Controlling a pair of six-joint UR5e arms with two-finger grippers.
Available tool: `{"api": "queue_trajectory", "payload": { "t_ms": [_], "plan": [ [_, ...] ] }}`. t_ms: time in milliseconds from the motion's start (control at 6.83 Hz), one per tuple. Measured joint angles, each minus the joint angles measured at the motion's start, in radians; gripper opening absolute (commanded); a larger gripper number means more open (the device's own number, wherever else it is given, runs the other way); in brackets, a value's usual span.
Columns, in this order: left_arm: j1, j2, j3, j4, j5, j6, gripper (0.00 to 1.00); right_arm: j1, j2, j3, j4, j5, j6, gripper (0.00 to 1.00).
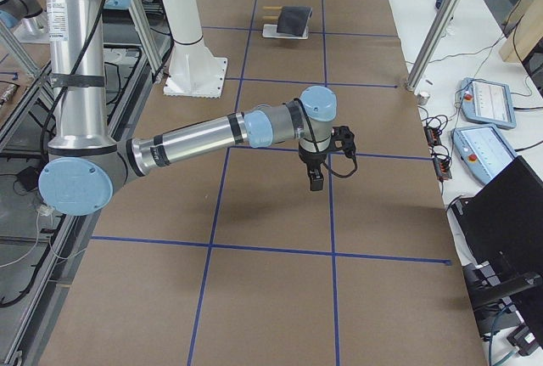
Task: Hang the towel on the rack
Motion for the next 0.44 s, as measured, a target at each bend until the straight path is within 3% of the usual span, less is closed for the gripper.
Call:
{"api": "queue_trajectory", "payload": {
  "t_ms": [439],
  "plan": [
    [0.006,0.013,-0.048,-0.002,-0.001,-0.001,0.98,-0.002,-0.001,0.006,-0.003,0.000,0.000,1.00]
  ]
}}
